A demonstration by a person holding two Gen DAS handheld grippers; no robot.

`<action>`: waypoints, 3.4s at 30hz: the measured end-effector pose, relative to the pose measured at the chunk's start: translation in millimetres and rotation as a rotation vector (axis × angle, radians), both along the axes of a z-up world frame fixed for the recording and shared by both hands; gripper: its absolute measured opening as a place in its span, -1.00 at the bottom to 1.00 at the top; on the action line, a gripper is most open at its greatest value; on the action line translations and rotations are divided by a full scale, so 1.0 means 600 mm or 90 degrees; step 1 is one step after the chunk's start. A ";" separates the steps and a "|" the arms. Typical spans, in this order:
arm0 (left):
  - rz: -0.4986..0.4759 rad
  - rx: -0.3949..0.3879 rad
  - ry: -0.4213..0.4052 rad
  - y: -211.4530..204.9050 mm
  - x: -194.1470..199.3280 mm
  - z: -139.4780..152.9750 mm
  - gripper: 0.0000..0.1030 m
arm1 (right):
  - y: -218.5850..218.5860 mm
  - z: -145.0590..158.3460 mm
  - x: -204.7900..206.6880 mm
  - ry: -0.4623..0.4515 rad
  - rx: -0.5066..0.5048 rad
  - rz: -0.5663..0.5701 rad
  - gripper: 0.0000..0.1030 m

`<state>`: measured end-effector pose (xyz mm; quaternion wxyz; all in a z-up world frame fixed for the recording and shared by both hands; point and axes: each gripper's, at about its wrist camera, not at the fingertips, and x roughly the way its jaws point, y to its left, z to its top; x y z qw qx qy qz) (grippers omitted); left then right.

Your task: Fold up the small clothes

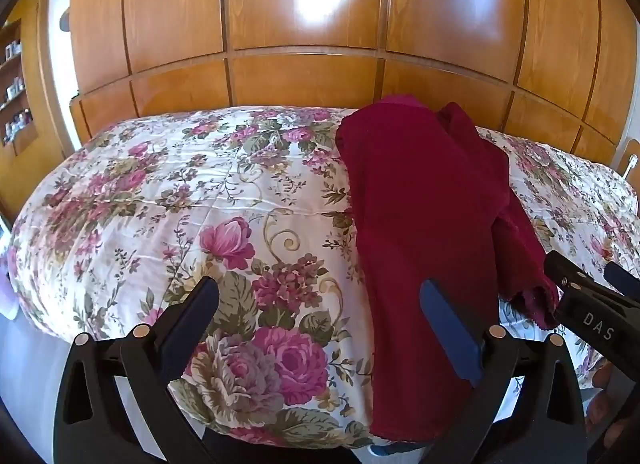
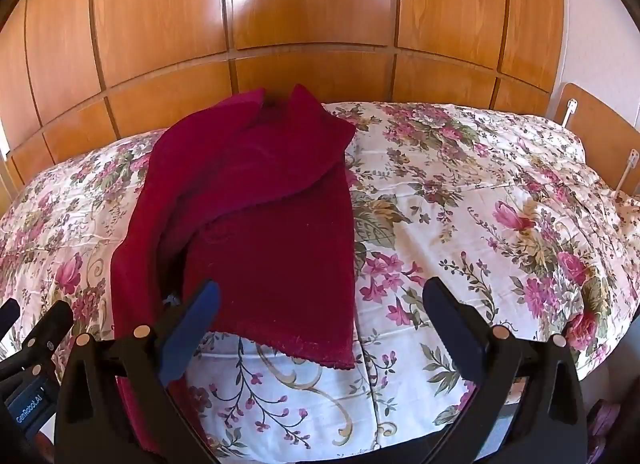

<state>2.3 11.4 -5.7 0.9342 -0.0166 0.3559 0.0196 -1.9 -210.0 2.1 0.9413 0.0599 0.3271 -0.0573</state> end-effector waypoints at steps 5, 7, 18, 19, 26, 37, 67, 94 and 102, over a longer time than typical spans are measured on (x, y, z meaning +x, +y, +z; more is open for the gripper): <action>-0.007 0.001 0.001 -0.002 -0.001 0.000 0.93 | -0.002 0.000 0.001 0.002 0.002 -0.002 0.96; -0.007 0.002 0.000 -0.004 -0.001 0.001 0.93 | -0.002 0.001 0.000 0.001 0.002 -0.002 0.96; -0.013 0.007 -0.003 -0.010 -0.004 0.005 0.93 | -0.002 0.010 -0.002 -0.004 0.005 -0.001 0.96; -0.014 0.007 -0.004 -0.011 -0.005 0.006 0.93 | -0.002 0.011 -0.002 -0.006 0.005 -0.001 0.96; -0.016 0.009 -0.007 -0.015 -0.007 0.007 0.93 | 0.000 0.012 -0.004 -0.010 0.003 0.001 0.96; -0.028 0.017 -0.015 -0.020 -0.010 0.014 0.93 | 0.000 0.013 -0.006 -0.016 0.005 0.000 0.96; -0.256 0.039 0.126 -0.119 0.039 -0.074 -0.20 | -0.073 0.011 0.022 -0.002 0.085 -0.014 0.96; 0.152 -0.176 0.017 0.347 0.334 0.058 -0.86 | -0.019 0.010 0.213 0.093 0.338 0.193 -0.83; 0.220 -0.118 0.046 0.386 0.441 0.054 -0.86 | -0.153 0.093 0.211 -0.012 0.225 0.093 -0.85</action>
